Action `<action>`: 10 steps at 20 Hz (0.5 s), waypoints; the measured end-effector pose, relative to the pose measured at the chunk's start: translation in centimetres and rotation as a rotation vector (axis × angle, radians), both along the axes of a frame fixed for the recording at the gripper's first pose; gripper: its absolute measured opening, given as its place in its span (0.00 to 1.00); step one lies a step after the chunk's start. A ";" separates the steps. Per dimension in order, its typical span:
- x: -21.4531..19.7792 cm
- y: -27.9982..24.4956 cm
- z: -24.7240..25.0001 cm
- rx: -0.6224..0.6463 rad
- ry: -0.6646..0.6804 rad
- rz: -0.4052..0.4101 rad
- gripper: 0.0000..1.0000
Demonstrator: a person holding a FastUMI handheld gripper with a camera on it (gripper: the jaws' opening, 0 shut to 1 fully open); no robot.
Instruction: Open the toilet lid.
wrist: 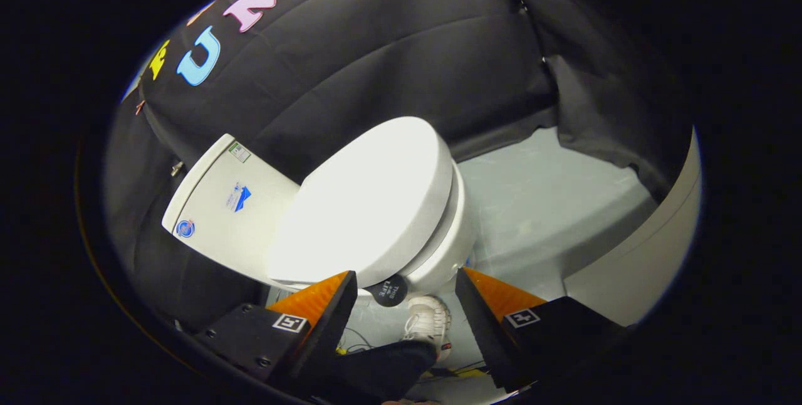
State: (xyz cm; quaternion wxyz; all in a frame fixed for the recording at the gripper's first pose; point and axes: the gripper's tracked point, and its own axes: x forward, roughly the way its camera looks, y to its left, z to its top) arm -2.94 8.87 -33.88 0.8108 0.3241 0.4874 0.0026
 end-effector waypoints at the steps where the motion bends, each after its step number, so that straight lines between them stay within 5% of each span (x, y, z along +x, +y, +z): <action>1: -0.1 0.4 -0.7 0.028 0.022 -0.013 0.98; 4: -1.7 1.6 -3.1 0.085 0.136 -0.030 0.98; 10: -1.9 3.2 -5.2 0.079 0.150 0.016 0.95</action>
